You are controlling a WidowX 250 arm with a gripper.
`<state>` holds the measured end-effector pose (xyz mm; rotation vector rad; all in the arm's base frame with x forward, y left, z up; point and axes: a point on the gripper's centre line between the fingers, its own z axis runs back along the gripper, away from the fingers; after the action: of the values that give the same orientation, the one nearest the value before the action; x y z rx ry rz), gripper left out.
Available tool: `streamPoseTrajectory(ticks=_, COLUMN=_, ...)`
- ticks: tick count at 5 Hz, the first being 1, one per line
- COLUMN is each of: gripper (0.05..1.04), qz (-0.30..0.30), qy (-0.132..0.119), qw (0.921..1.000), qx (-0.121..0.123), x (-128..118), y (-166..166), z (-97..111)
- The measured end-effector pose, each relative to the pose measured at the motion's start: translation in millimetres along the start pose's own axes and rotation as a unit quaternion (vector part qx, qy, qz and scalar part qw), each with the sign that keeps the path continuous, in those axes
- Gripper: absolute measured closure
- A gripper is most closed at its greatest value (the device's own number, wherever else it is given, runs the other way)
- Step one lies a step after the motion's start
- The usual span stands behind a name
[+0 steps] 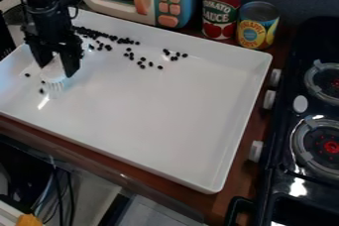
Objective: Sweep into pile
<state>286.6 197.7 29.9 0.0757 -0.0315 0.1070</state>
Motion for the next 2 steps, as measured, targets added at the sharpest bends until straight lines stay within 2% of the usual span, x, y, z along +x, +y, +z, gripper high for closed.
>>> streamPoseTrajectory(ticks=1, gripper=0.346, qz=-0.013, qy=-0.019, qw=0.9995, qx=-0.019, x=4.6, y=-29.2, z=24.2)
streamPoseTrajectory(ticks=2, gripper=0.346, qz=-0.057, qy=-0.049, qw=0.9965, qx=-0.037, x=9.8, y=-77.1, z=52.4)
